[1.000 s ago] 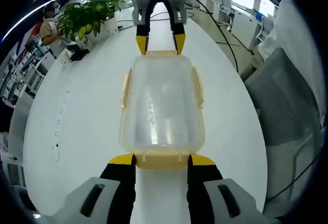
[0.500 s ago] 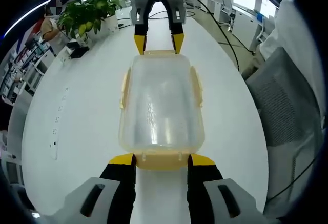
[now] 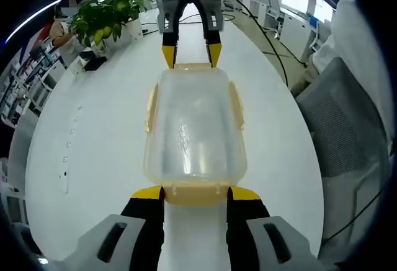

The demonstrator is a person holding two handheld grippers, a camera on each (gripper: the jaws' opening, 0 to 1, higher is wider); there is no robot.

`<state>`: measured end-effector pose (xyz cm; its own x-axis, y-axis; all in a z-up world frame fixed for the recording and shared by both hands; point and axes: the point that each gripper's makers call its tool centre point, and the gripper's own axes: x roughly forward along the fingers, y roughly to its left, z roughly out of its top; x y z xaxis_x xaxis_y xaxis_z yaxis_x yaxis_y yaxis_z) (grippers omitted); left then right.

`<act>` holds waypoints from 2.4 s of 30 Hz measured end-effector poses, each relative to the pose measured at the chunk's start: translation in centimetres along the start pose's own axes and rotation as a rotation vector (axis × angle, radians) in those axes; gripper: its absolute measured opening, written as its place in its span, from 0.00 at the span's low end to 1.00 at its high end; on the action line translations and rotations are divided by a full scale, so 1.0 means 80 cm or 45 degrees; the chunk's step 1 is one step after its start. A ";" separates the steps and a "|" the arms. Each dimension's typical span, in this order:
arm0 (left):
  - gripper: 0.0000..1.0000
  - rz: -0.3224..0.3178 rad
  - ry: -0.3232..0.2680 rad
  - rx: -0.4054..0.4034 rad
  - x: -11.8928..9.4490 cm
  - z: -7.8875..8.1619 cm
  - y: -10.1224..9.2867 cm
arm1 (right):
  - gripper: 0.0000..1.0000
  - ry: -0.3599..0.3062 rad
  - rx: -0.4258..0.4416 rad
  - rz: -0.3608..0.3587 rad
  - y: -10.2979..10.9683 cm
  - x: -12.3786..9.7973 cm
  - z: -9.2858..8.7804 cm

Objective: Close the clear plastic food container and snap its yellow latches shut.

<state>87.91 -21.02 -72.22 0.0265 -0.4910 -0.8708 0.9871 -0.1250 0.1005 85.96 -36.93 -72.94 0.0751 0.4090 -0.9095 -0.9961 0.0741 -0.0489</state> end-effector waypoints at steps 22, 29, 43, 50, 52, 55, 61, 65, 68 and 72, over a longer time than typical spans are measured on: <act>0.33 -0.004 0.020 0.017 0.003 -0.004 0.001 | 0.37 -0.008 0.007 -0.015 -0.001 0.004 -0.001; 0.35 -0.003 0.073 0.081 0.003 -0.013 -0.004 | 0.36 0.025 0.020 -0.022 0.001 0.003 -0.010; 0.31 0.082 0.001 -0.202 -0.021 0.005 -0.001 | 0.31 -0.127 0.280 -0.089 0.005 -0.024 0.009; 0.28 0.230 -0.097 -0.585 -0.021 0.009 0.005 | 0.28 -0.276 0.573 -0.191 -0.002 -0.027 0.017; 0.28 0.289 -0.102 -0.677 -0.021 0.003 0.010 | 0.28 -0.344 0.686 -0.231 -0.008 -0.028 0.019; 0.27 0.350 -0.105 -0.757 -0.018 -0.002 0.011 | 0.27 -0.369 0.765 -0.273 -0.012 -0.026 0.013; 0.24 0.340 -0.215 -0.993 -0.011 0.008 -0.003 | 0.24 -0.403 0.845 -0.287 -0.009 -0.021 0.009; 0.24 0.350 -0.261 -1.100 -0.010 0.008 -0.003 | 0.21 -0.457 0.943 -0.304 -0.011 -0.020 0.011; 0.23 0.352 -0.284 -1.166 -0.010 0.006 -0.003 | 0.18 -0.472 0.986 -0.318 -0.013 -0.018 0.010; 0.23 0.329 -0.310 -1.247 -0.009 0.005 -0.005 | 0.17 -0.510 1.049 -0.304 -0.012 -0.016 0.012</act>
<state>87.47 -20.98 -71.46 0.3303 -0.5775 -0.7466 0.6551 0.7097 -0.2591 86.84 -36.62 -71.32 0.4357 0.5704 -0.6963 -0.6167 0.7526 0.2306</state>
